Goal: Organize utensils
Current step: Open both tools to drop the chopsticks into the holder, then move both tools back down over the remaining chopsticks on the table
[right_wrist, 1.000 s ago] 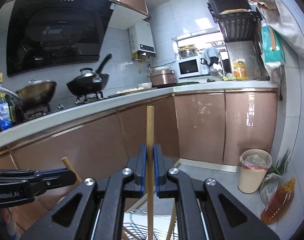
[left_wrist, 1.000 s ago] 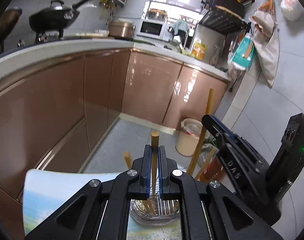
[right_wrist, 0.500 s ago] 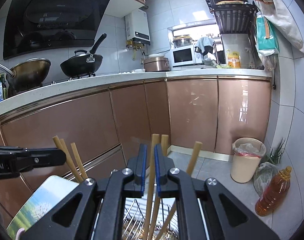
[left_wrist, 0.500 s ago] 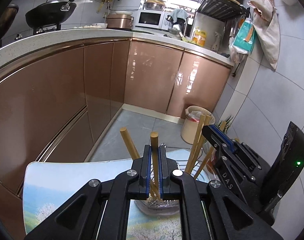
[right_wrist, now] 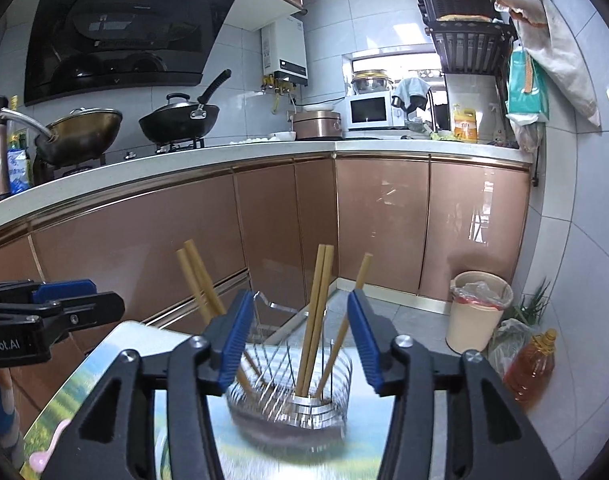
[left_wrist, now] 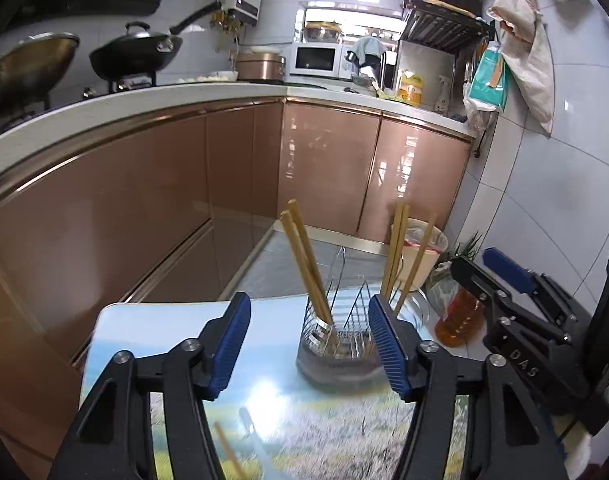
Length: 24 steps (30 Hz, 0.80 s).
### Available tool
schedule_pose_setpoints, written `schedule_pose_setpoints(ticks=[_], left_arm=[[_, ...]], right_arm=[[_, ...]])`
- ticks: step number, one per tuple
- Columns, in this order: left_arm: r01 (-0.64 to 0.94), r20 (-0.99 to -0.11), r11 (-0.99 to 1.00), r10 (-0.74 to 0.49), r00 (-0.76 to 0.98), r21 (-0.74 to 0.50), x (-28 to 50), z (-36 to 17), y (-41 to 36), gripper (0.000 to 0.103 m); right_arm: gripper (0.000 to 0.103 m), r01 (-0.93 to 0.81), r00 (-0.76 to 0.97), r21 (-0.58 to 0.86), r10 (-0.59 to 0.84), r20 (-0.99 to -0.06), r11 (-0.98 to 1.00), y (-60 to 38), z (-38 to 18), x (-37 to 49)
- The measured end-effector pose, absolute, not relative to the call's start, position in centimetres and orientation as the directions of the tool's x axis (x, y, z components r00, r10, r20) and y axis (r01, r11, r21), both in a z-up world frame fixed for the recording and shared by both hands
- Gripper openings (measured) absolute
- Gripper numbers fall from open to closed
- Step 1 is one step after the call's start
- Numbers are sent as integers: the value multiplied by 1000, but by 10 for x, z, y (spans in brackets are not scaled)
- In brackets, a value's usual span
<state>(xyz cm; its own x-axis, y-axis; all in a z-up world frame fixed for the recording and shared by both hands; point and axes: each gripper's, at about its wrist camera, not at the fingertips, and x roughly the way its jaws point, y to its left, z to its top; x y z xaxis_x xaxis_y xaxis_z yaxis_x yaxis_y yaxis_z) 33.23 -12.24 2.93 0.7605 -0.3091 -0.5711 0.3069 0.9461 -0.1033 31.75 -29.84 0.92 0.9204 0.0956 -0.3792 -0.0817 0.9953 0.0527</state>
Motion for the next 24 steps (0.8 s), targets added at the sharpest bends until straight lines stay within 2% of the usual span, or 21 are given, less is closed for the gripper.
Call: schedule_pose_setpoints(ticks=[8, 24], left_arm=[[237, -552, 972, -198, 810, -2, 267, 26, -105, 61], [145, -542, 987, -84, 836, 70, 168, 10, -54, 62]], right_arm=[[52, -102, 897, 55, 116, -427, 993, -292, 9, 256], [52, -148, 832, 27, 139, -537, 989, -263, -9, 174]])
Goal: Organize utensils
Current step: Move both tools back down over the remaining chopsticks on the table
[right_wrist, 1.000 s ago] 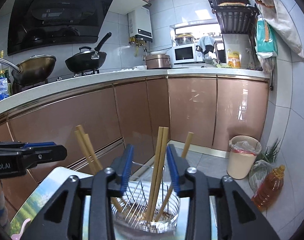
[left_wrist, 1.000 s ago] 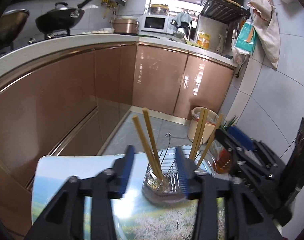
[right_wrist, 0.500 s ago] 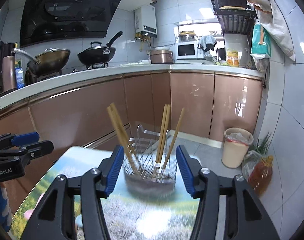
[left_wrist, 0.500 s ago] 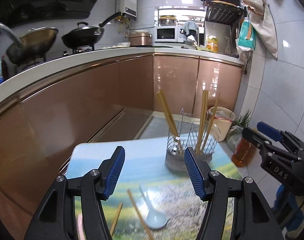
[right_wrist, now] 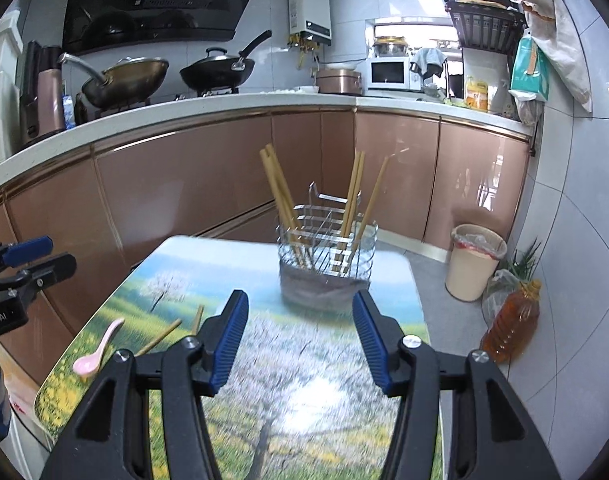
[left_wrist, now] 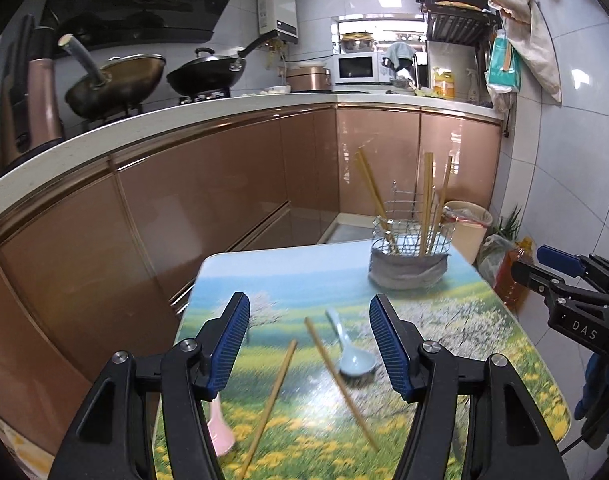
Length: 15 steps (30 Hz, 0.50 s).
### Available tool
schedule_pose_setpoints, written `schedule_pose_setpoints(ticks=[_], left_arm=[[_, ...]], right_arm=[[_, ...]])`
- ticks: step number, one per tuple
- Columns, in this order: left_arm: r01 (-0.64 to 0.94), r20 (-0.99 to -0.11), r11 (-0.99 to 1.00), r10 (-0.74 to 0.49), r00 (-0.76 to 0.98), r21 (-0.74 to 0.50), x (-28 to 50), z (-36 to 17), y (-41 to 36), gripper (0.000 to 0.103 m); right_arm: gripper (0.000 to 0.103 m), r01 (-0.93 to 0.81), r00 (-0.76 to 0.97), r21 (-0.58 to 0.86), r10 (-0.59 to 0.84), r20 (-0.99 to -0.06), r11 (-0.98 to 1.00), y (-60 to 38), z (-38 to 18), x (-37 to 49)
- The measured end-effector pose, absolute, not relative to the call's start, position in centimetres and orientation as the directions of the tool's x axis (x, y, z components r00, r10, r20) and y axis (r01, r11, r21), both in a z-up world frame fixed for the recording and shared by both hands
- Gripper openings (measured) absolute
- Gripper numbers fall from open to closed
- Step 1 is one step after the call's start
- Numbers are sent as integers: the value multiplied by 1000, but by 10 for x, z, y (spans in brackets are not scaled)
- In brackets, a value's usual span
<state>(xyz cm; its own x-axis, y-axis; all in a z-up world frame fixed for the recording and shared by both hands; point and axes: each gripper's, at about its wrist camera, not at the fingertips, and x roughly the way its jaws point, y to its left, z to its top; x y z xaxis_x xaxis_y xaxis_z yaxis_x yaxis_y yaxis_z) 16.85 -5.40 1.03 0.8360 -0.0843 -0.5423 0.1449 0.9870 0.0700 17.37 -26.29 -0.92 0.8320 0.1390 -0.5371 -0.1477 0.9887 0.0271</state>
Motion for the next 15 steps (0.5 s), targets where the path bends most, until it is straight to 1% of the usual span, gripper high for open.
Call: schedule_pose_setpoints(ticks=[8, 15], left_arm=[[103, -538, 992, -49, 841, 71, 132, 7, -27, 62], [67, -528, 995, -18, 849, 74, 109, 6, -7, 66]], right_arm=[[52, -182, 815, 18, 161, -557, 983, -240, -9, 143], [52, -208, 806, 11, 178, -565, 978, -224, -7, 123]])
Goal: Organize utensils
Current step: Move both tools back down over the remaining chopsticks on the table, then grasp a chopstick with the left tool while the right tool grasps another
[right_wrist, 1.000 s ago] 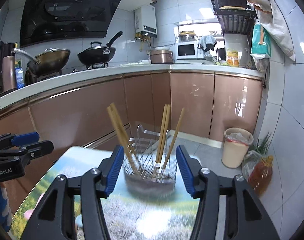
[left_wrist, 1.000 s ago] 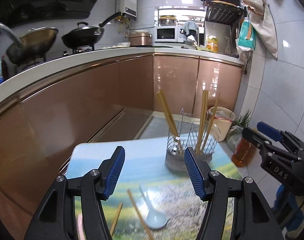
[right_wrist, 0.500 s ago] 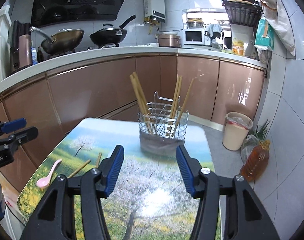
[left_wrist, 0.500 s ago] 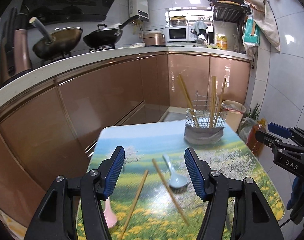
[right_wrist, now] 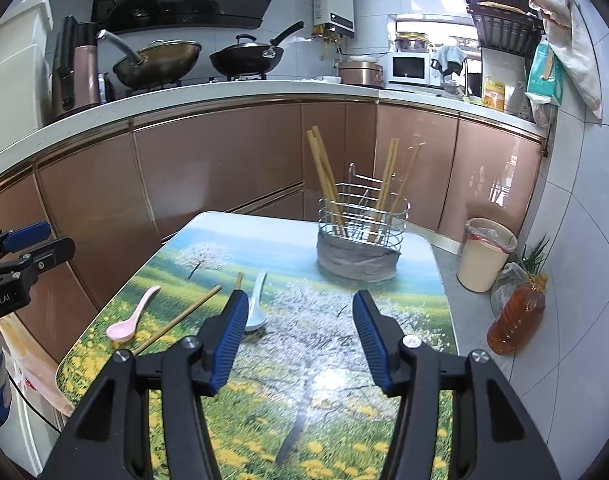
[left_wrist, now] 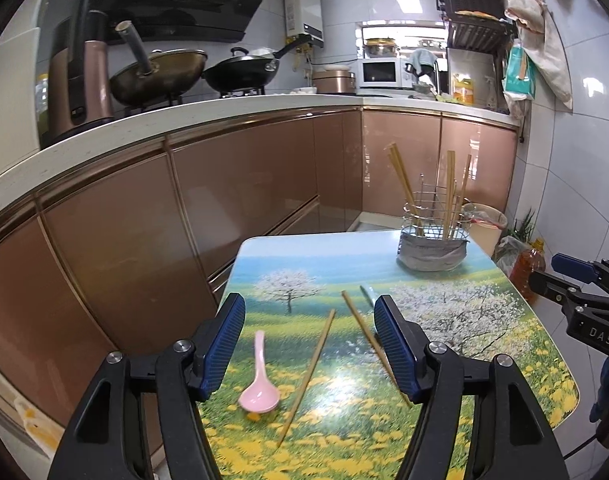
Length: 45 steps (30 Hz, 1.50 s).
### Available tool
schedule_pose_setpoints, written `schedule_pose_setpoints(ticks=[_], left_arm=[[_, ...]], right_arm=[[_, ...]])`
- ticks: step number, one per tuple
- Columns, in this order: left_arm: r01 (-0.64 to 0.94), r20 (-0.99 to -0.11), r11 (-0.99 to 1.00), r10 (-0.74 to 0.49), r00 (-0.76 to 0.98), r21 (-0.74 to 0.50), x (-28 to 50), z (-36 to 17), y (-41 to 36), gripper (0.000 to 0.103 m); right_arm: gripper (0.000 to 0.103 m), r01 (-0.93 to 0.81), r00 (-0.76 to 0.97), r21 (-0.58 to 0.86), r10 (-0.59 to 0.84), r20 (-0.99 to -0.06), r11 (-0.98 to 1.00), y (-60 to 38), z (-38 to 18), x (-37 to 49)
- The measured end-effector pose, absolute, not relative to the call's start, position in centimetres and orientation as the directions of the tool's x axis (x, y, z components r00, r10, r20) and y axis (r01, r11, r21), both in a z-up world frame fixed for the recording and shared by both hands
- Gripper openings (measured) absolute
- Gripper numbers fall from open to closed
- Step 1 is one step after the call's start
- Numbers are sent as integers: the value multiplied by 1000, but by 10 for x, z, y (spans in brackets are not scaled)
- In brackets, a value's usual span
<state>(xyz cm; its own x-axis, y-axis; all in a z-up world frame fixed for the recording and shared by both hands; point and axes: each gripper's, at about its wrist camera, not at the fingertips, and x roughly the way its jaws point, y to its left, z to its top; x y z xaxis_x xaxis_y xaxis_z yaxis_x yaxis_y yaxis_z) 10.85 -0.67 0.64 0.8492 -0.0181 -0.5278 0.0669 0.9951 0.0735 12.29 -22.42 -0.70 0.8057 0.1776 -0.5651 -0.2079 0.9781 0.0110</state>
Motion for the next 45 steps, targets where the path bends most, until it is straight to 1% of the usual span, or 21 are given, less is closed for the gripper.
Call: schedule_pose_setpoints(ticks=[6, 10, 15, 19, 21, 24, 26, 28, 30, 35, 38, 39, 45], left_arm=[[33, -540, 997, 11, 842, 72, 104, 2, 10, 66], [19, -560, 998, 22, 828, 67, 107, -3, 18, 66], [-8, -610, 1000, 16, 792, 16, 126, -9, 48, 66], [-19, -671, 999, -20, 741, -51, 148, -19, 81, 66], [-13, -718, 995, -59, 693, -95, 162, -29, 97, 66], [-10, -755, 993, -80, 651, -114, 176, -43, 109, 65], [23, -776, 990, -121, 619, -137, 186, -53, 109, 62], [81, -798, 981, -191, 572, -177, 197, -63, 104, 55], [141, -819, 974, -227, 527, -180, 211, -73, 94, 52], [254, -869, 950, -278, 409, -184, 247, -101, 63, 52], [300, -899, 936, -282, 335, -182, 270, -120, 44, 51], [309, -904, 933, -284, 319, -184, 276, -125, 40, 49], [358, -929, 917, -273, 251, -173, 306, -150, 15, 46]], right_arm=[[52, -242, 793, 8, 203, -574, 970, -213, -5, 114], [52, -266, 771, 8, 218, -598, 964, -205, -6, 118], [52, -297, 718, 22, 238, -654, 955, -196, -10, 132], [52, -325, 660, 63, 274, -700, 944, -190, -20, 151], [52, -340, 628, 84, 293, -721, 937, -186, -27, 162], [51, -366, 592, 90, 306, -746, 926, -176, -36, 178], [51, -388, 564, 92, 315, -763, 917, -168, -42, 189], [50, -407, 533, 92, 318, -784, 909, -158, -51, 206], [44, -426, 498, 101, 326, -804, 899, -149, -59, 222], [38, -469, 392, 125, 333, -858, 874, -127, -81, 270], [36, -493, 320, 139, 327, -889, 859, -111, -97, 298], [35, -500, 301, 136, 318, -899, 855, -106, -103, 306], [30, -527, 213, 123, 271, -939, 841, -85, -136, 343]])
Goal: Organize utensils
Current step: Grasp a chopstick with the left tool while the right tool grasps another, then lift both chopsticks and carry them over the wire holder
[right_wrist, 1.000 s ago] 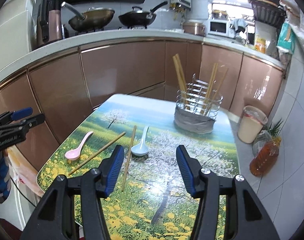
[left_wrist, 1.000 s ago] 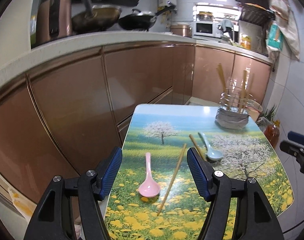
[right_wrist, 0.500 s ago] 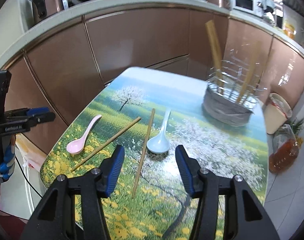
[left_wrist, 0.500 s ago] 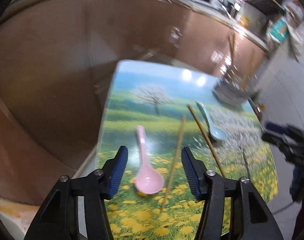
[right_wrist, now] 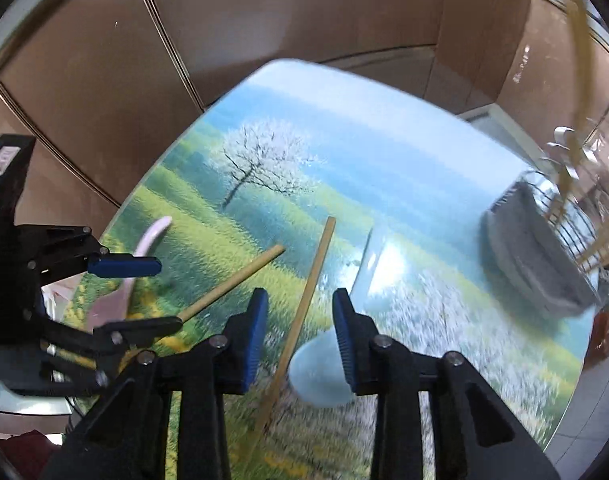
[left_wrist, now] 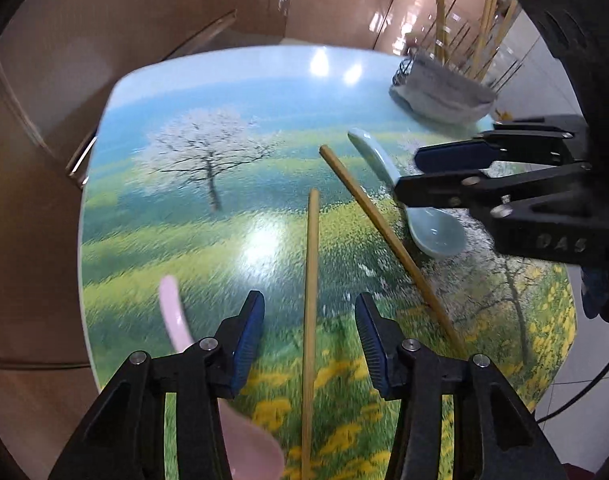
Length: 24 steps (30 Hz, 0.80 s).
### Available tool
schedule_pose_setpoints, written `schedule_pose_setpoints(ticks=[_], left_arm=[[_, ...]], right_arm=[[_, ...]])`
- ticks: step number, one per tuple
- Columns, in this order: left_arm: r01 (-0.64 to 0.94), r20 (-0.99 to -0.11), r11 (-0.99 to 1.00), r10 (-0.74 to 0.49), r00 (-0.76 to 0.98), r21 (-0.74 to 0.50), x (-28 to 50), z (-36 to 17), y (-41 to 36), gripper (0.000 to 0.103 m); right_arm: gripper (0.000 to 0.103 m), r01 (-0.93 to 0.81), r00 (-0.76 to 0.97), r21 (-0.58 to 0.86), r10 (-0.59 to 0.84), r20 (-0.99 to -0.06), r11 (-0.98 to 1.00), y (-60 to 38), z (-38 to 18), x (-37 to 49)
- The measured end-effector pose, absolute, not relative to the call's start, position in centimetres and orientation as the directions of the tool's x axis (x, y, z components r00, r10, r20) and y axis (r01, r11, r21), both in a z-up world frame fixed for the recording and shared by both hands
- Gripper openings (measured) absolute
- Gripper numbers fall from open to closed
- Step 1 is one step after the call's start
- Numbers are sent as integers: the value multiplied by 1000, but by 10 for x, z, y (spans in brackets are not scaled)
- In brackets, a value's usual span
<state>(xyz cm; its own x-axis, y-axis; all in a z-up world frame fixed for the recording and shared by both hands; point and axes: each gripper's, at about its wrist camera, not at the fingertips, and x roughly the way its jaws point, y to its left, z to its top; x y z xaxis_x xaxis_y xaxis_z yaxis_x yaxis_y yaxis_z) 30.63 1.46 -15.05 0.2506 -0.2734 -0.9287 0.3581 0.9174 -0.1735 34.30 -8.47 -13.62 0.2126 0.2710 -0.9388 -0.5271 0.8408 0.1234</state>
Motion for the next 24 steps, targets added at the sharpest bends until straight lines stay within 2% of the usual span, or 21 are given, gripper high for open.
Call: schedule_pose_setpoints(ticks=[5, 7, 11, 13, 15, 24], left_arm=[[369, -941, 914, -262, 214, -171, 319, -168, 5, 39], [368, -945, 913, -260, 198, -174, 322, -174, 3, 31], [358, -942, 917, -264, 207, -178, 326, -175, 4, 24], [355, -943, 920, -253, 215, -166, 325, -176, 7, 13], [348, -944, 922, -252, 213, -167, 324, -177, 11, 6], [301, -939, 938, -248, 236, -172, 313, -173, 22, 6]], right_arm=[[27, -539, 162, 127, 250, -955, 833, -76, -159, 357], [25, -540, 151, 128, 245, -958, 832, -75, -165, 361], [22, -539, 136, 125, 232, -963, 833, -71, -176, 364], [17, -541, 133, 119, 224, -965, 833, -68, -180, 365], [10, -545, 138, 110, 219, -966, 831, -66, -182, 364], [6, -538, 159, 98, 215, -964, 837, -59, -181, 357]])
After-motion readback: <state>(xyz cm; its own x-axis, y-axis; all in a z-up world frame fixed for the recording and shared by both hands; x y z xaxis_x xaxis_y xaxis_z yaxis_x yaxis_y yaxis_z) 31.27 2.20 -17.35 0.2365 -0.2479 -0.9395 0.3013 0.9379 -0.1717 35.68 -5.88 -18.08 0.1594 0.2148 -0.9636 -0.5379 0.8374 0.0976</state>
